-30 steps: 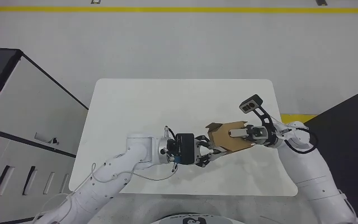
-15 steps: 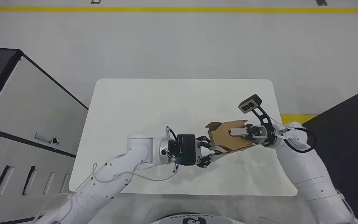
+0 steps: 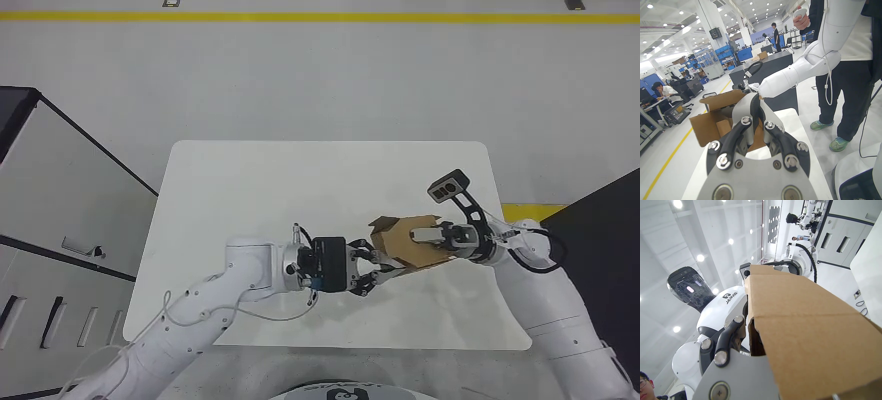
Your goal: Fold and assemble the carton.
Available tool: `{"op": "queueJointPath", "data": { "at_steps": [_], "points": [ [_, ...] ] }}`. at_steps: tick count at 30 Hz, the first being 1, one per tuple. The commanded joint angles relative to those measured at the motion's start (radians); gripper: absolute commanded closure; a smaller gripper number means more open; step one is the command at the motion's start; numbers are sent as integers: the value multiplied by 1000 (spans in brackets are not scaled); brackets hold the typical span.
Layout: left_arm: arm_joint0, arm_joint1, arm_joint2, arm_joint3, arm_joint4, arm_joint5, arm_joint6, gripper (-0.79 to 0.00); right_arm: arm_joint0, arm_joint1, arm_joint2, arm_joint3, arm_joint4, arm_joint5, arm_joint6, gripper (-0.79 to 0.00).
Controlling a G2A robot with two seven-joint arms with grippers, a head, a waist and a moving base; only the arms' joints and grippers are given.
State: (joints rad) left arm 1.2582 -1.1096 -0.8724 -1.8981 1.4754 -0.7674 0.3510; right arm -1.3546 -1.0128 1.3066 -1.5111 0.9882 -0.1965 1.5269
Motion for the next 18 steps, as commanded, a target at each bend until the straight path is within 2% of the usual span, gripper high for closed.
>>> {"op": "queueJointPath", "data": {
  "at_steps": [1, 12, 18],
  "points": [
    [4, 1, 0, -4, 1, -3, 1, 0, -2, 0, 2, -2, -2, 1, -1, 0],
    [-2, -4, 23, 3, 6, -7, 6, 0, -7, -6, -12, -20, -14, 2, -10, 0],
    [3, -1, 8, -6, 14, 2, 0, 0, -9, -6, 1, -15, -14, 5, -8, 0]
  ]
}}
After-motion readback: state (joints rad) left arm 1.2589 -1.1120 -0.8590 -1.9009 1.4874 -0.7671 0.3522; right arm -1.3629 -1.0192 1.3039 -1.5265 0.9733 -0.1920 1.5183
